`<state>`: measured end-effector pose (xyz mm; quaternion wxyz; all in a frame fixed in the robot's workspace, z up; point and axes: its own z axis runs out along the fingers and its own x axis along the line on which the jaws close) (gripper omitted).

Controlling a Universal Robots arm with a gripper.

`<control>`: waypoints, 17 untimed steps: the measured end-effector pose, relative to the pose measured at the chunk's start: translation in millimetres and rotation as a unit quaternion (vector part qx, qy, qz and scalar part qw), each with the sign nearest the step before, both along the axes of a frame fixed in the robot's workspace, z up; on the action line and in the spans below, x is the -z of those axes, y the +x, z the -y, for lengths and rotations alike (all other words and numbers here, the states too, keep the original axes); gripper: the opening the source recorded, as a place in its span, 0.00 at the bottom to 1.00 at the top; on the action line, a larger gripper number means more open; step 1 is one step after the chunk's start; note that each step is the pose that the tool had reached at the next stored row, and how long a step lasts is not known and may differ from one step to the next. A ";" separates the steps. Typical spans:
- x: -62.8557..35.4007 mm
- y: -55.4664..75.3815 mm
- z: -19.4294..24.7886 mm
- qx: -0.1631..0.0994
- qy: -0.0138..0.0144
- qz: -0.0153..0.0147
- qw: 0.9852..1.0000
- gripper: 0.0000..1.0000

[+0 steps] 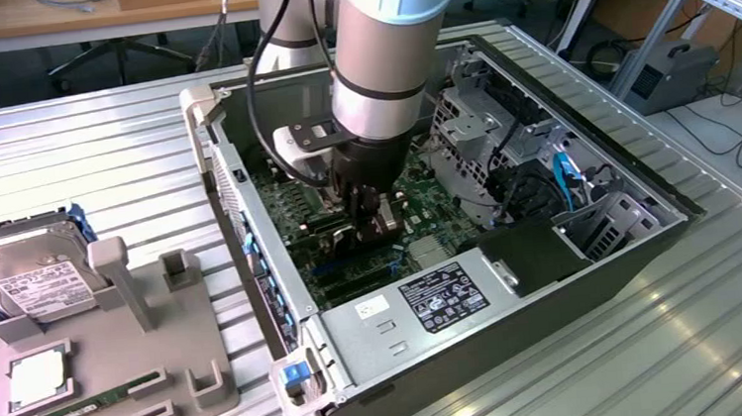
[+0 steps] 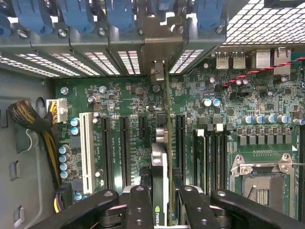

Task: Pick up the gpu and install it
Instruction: 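Insert the gpu into the slot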

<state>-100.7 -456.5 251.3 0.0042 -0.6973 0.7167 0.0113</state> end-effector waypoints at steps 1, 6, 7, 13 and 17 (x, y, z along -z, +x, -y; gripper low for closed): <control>0.7 0.0 0.0 0.000 0.000 0.000 1.000 0.27; 0.6 0.0 0.0 0.000 0.000 0.000 1.000 0.27; 0.6 -0.1 0.0 0.000 0.000 0.000 1.000 0.27; 0.6 -1.9 0.0 0.000 0.000 0.000 1.000 0.27; 0.6 -3.7 0.0 0.000 0.000 0.002 1.000 0.27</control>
